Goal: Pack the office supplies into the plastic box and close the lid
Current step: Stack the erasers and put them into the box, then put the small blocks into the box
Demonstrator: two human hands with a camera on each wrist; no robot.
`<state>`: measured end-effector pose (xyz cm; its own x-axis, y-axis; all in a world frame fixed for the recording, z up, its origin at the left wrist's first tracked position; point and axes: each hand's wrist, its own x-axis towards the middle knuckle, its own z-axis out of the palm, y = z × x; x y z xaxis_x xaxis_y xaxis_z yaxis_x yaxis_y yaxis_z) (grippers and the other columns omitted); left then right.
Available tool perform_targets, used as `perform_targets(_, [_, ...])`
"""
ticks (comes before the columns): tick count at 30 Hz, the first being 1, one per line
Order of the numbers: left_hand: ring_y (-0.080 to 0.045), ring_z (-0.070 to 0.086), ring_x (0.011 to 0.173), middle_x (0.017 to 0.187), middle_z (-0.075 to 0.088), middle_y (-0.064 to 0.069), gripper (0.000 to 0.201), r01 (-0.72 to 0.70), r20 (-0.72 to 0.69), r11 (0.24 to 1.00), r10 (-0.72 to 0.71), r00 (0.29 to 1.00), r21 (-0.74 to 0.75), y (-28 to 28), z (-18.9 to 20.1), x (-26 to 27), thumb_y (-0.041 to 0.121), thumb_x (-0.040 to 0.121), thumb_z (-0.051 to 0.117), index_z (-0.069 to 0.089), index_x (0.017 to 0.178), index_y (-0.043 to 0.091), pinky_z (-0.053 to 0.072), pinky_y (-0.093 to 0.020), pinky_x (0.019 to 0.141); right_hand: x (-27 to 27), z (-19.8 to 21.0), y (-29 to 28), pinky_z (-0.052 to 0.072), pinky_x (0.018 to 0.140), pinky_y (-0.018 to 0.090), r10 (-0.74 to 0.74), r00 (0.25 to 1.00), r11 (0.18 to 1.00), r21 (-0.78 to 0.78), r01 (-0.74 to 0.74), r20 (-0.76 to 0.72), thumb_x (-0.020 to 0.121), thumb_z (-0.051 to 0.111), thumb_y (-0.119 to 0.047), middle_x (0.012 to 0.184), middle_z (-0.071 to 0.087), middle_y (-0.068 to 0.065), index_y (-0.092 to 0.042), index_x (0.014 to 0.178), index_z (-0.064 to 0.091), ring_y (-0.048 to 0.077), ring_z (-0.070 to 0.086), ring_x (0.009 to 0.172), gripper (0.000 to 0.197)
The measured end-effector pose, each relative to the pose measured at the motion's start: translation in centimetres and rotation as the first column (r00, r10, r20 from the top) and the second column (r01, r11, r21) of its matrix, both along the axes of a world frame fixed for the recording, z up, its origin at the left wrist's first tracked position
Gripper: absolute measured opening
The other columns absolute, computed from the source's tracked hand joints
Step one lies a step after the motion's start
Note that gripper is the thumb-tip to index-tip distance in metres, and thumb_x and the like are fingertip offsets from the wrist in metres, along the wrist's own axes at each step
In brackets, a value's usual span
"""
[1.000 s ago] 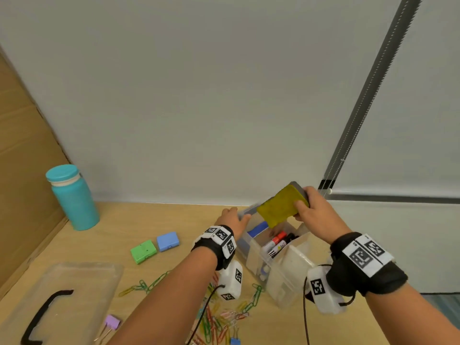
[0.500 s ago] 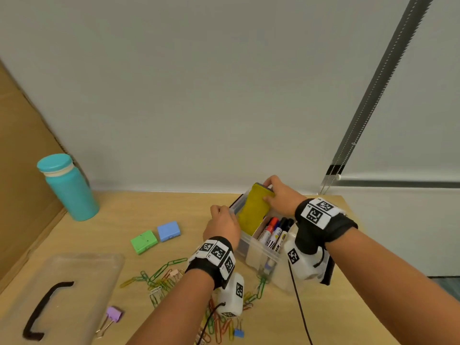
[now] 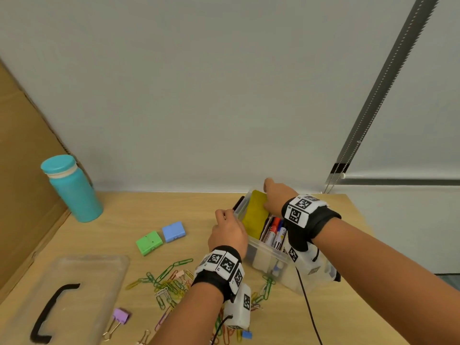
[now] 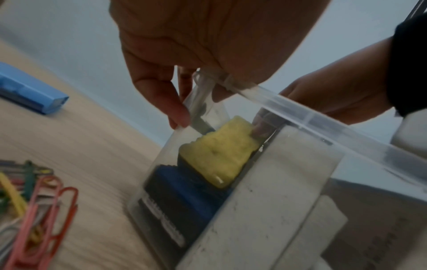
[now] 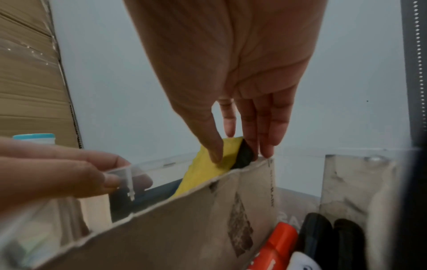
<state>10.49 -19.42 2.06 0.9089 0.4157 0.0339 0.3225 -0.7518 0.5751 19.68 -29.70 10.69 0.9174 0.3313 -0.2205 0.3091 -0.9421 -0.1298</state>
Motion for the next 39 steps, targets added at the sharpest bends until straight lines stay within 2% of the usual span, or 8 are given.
perform_targets(3, [-0.028,0.062,0.085,0.131,0.036,-0.008,0.034,-0.003,-0.001,1.0,0.003,1.0,-0.011,0.0,0.1,-0.1,0.026,0.099,0.031,0.042,0.128,0.012,0.054,-0.042,0.074,-1.0,0.2,0.2,0.035,0.1,0.038,0.084,0.994,0.946,-0.307,-0.1,-0.065,0.095,0.038,-0.014,0.132,0.05,0.012,-0.013,0.133,0.044,0.03,0.045,0.122,0.038])
perform_targets(6, [-0.028,0.061,0.087,0.131,0.036,-0.007,0.034,0.003,0.006,1.0,-0.003,1.0,-0.026,0.1,0.2,-0.1,0.027,0.1,0.029,0.041,0.129,0.014,0.053,-0.042,0.075,-1.8,0.4,0.0,0.024,0.107,0.038,0.129,0.989,0.893,-0.425,-0.147,-0.07,0.097,0.035,-0.014,0.146,0.035,0.009,-0.015,0.141,0.035,0.029,0.031,0.132,0.044])
perform_targets(12, [-0.02,0.056,0.104,0.141,0.023,-0.003,0.05,0.222,0.09,0.939,-0.205,0.975,-0.263,2.3,0.5,-1.2,0.044,0.098,0.031,0.029,0.141,0.019,0.046,-0.034,0.096,-3.0,1.0,-0.9,0.024,0.111,0.049,0.091,0.995,0.972,-0.214,-0.099,-0.047,0.093,0.038,-0.015,0.158,0.017,-0.001,-0.024,0.147,0.028,0.033,0.019,0.139,0.055])
perform_targets(17, [-0.016,0.053,0.101,0.138,0.031,-0.003,0.045,0.192,0.156,0.95,-0.156,0.975,-0.248,10.0,0.4,-4.6,0.036,0.096,0.044,0.039,0.138,0.02,0.042,-0.026,0.092,-5.9,1.2,-0.6,0.026,0.111,0.046,0.132,0.991,0.991,0.031,-0.131,-0.014,0.096,0.038,-0.027,0.156,0.023,-0.003,-0.027,0.143,0.037,0.029,0.021,0.138,0.047])
perform_targets(21, [-0.027,0.052,0.116,0.135,0.044,-0.009,0.039,0.11,-0.001,0.992,-0.11,0.994,-0.055,17.9,-0.6,-6.3,0.026,0.093,0.052,0.047,0.13,0.016,0.043,-0.037,0.1,-7.9,0.4,1.8,0.028,0.111,0.045,0.159,0.986,0.967,0.194,-0.164,0.043,0.094,0.044,-0.029,0.153,0.027,0.0,-0.025,0.136,0.045,0.029,0.024,0.136,0.043])
perform_targets(28, [-0.025,0.045,0.124,0.138,0.043,-0.004,0.058,0.202,-0.387,0.962,-0.117,0.915,0.186,24.0,-1.1,-6.2,0.038,0.086,0.061,0.038,0.137,0.024,0.04,-0.038,0.104,-8.5,-3.9,10.5,0.032,0.109,0.039,0.212,0.971,0.931,0.279,-0.236,0.114,0.093,0.047,-0.023,0.15,0.029,0.005,-0.016,0.132,0.048,0.026,0.027,0.136,0.039])
perform_targets(34, [-0.024,0.051,0.12,0.138,0.043,-0.002,0.078,0.256,-0.543,0.951,-0.124,0.831,0.175,24.0,-2.7,-4.9,0.051,0.076,0.067,0.031,0.142,0.029,0.046,-0.039,0.098,-8.0,-8.8,16.8,0.04,0.103,0.043,0.37,0.929,0.924,0.107,-0.367,-0.006,0.085,0.051,0.003,0.155,0.016,0.007,-0.018,0.145,0.026,0.03,0.024,0.137,0.069])
perform_targets(39, [-0.025,0.055,0.114,0.131,0.048,-0.001,0.07,0.309,-0.589,0.91,-0.094,0.803,0.277,24.1,-3.4,-4.2,0.054,0.076,0.066,0.041,0.135,0.026,0.047,-0.036,0.094,-7.3,-11.8,18.7,0.036,0.107,0.047,0.38,0.907,0.915,-0.069,-0.397,-0.181,0.084,0.055,0.001,0.159,-0.001,0.007,-0.026,0.15,0.01,0.035,0.013,0.142,0.084])
